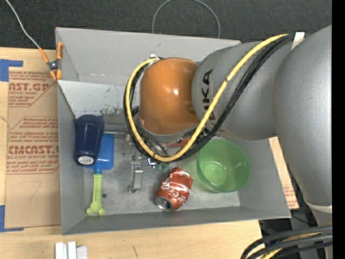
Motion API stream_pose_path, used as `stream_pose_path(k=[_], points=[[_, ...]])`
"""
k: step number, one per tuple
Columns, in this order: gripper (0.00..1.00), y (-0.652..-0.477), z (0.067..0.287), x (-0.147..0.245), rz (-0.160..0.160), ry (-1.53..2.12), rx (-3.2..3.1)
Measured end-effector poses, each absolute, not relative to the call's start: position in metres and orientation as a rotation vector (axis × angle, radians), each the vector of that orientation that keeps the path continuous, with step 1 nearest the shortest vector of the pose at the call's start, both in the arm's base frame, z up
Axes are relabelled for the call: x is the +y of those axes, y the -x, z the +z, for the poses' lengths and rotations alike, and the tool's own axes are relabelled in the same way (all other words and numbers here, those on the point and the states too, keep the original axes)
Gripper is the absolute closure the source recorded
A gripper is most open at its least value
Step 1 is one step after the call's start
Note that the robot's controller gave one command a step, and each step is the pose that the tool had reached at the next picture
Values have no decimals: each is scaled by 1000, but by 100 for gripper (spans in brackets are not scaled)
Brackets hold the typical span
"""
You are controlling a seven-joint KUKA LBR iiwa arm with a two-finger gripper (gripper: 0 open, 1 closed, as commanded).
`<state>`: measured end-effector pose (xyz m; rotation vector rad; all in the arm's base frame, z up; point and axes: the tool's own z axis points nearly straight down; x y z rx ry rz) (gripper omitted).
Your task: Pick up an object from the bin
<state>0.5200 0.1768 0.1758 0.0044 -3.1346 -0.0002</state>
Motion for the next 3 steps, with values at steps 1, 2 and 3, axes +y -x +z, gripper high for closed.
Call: stream_pose_path(k=[1,2,3], points=[[0,-522,180,176,-2,-1,-3142],[0,-527,105,124,1,-81,-3127],[0,-522,100,129,-4,-9,-3140]])
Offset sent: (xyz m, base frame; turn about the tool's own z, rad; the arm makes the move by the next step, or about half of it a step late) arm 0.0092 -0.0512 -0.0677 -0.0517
